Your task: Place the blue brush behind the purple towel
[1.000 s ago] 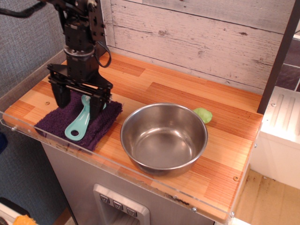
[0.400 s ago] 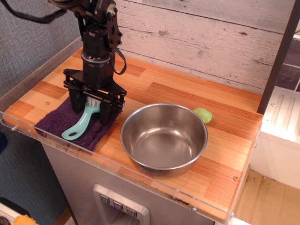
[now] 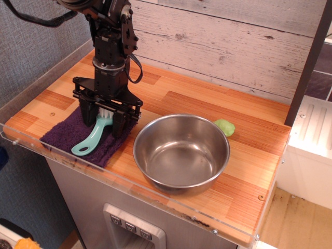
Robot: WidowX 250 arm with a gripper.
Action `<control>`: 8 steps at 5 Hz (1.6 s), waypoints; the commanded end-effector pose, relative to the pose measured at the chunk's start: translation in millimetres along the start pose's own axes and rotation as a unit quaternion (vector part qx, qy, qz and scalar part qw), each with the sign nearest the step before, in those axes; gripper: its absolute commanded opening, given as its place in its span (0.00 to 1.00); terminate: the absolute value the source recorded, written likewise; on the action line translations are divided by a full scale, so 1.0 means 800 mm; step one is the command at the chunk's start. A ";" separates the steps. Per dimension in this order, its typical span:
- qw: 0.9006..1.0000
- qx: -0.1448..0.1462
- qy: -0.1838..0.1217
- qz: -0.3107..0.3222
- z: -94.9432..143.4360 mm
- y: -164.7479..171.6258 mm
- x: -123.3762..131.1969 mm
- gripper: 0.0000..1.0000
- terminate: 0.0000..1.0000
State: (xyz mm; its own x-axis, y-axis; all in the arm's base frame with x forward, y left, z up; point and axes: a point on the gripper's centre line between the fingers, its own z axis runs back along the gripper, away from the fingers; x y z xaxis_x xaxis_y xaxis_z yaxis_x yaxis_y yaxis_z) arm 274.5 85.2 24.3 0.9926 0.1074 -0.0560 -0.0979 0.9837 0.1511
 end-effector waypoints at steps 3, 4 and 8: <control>0.996 -0.016 -0.080 0.042 0.085 0.036 0.085 0.00 0.00; 0.995 -0.018 -0.078 0.052 0.067 0.033 0.116 0.00 0.00; 0.994 -0.031 -0.095 0.048 0.042 0.015 0.165 1.00 0.00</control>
State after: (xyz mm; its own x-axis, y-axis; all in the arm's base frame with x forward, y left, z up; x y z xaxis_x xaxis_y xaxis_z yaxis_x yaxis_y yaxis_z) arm 400.1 103.3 17.1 0.9813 0.1829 0.0601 -0.1874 0.9789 0.0810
